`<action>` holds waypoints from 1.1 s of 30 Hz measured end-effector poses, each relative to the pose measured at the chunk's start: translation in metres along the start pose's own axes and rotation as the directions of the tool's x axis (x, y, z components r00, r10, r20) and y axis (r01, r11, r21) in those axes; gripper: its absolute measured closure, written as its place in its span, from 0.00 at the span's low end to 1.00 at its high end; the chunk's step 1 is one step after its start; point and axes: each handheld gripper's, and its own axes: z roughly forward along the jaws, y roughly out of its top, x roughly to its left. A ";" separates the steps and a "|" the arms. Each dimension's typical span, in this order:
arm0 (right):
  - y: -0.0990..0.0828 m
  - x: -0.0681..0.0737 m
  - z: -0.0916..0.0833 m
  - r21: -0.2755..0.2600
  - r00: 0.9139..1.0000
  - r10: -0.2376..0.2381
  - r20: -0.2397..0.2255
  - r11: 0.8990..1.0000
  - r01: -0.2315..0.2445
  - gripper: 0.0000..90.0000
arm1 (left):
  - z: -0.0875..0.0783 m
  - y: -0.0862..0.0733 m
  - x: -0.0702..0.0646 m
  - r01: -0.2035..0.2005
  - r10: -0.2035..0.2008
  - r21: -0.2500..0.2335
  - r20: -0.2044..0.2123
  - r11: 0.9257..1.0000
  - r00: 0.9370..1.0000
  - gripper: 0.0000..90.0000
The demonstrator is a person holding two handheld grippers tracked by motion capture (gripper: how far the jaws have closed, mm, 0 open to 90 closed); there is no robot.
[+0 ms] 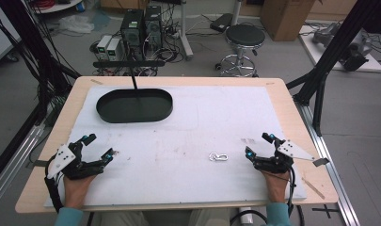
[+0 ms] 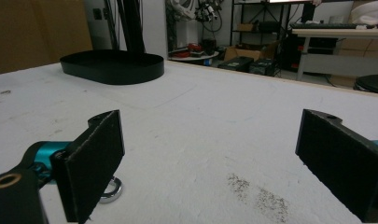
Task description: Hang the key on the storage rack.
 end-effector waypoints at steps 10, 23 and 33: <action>0.000 0.000 -0.001 -0.011 1.000 0.001 0.001 1.000 -0.001 0.08 | 0.000 0.000 0.000 -0.003 0.003 -0.001 0.001 1.000 1.000 0.14; 0.000 0.001 0.000 -0.002 1.000 -0.008 0.004 1.000 0.008 0.08 | 0.000 0.000 0.000 -0.002 0.002 -0.003 -0.001 1.000 1.000 0.14; 0.017 -0.001 0.002 0.032 1.000 0.003 -0.029 0.999 -0.002 0.08 | 0.000 0.000 0.000 -0.004 0.004 -0.007 -0.002 1.000 1.000 0.14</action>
